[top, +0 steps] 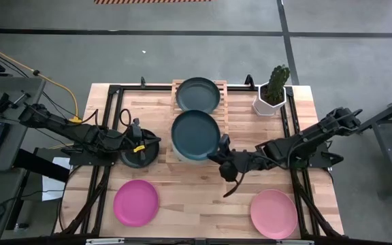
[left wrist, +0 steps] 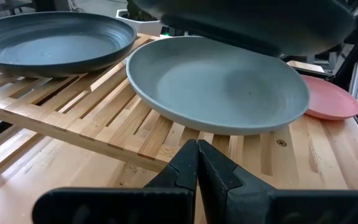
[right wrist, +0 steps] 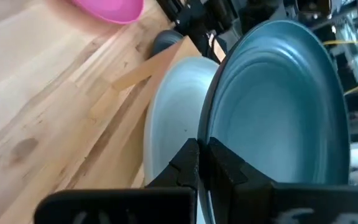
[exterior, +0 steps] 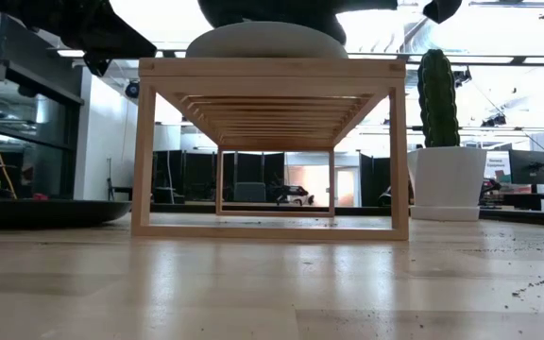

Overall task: Place and stack plates onto a shelf
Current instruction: Stack dark blue plate on top of the white plate on the shelf

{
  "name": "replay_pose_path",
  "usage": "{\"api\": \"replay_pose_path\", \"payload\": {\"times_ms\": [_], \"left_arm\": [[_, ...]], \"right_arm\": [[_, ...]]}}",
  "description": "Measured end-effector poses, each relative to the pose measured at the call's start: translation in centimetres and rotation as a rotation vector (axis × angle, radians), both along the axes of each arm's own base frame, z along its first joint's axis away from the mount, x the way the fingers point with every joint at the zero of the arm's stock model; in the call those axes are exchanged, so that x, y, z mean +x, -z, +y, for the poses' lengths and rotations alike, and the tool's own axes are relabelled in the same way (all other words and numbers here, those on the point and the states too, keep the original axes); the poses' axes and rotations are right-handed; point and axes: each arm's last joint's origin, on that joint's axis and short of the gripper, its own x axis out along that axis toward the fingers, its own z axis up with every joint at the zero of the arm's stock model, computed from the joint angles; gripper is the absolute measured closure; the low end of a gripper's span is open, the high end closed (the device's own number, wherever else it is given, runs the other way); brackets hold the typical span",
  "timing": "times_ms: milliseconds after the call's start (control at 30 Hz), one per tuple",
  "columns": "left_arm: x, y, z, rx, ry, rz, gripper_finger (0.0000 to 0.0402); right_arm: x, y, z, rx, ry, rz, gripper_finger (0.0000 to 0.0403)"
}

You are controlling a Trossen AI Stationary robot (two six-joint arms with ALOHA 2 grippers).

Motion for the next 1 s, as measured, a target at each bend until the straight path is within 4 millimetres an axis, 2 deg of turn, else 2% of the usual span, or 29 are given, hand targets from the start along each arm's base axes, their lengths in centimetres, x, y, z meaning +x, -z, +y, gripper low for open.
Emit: {"api": "replay_pose_path", "payload": {"times_ms": [167,433,1000], "left_arm": [[0.0,0.0,0.0,0.009,0.002,0.002,0.0402],[0.0,-0.01,0.01,0.009,-0.001,0.0,0.0402],[0.0,-0.01,0.01,0.002,-0.004,-0.001,0.0401]], "right_arm": [[0.07,0.02,-0.22,0.039,0.02,-0.004,0.0403],[0.24,0.03,-0.15,0.107,-0.089,0.017,0.0402],[0.21,0.02,-0.2,0.137,-0.054,0.009,0.0402]]}}
